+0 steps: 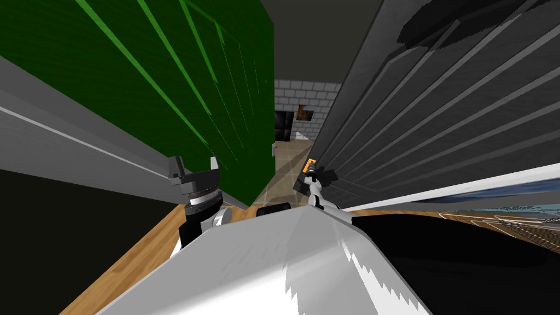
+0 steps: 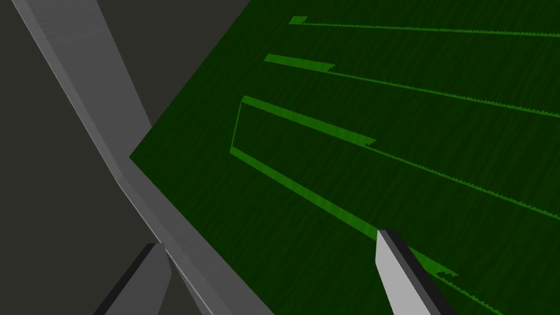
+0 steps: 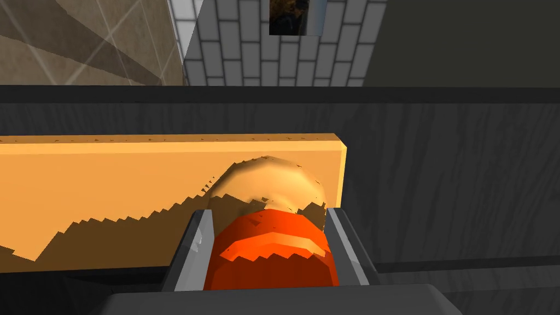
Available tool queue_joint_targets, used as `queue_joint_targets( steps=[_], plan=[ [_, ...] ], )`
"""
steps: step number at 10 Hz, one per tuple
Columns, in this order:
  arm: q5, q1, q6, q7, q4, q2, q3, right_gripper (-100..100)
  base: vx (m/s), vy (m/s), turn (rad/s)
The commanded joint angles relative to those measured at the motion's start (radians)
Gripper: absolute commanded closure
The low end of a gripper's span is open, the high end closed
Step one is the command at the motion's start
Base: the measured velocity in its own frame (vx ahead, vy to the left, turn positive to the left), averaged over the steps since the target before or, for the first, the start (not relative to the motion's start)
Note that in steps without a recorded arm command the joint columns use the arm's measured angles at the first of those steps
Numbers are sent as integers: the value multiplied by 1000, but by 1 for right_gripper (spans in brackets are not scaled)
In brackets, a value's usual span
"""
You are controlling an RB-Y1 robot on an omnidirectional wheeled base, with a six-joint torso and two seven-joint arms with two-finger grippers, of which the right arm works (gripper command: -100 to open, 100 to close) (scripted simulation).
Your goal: Push the door open
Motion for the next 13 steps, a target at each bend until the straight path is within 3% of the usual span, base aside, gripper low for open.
queue_joint_targets(
  steps=[1,4,5,6,9,11,12,13],
  plan=[
    [-5,-21,-28,0,35,-34,-14,100,26,-24,8],
    [-19,-43,-39,66,18,-11,-92,100,58,-54,81],
    [-19,-43,-39,66,18,-11,-97,100,60,-75,54],
    [-24,-51,-43,89,13,-2,-126,100,54,-69,81],
    [-24,-51,-43,89,14,-2,-126,100,24,-23,8],
    [-34,-68,-52,137,1,15,-188,100,26,-45,95],
    [-34,-68,-52,137,1,15,-188,100,43,-66,59],
    [-39,-76,-56,162,-5,24,-220,100,57,-74,60]
  ],
)
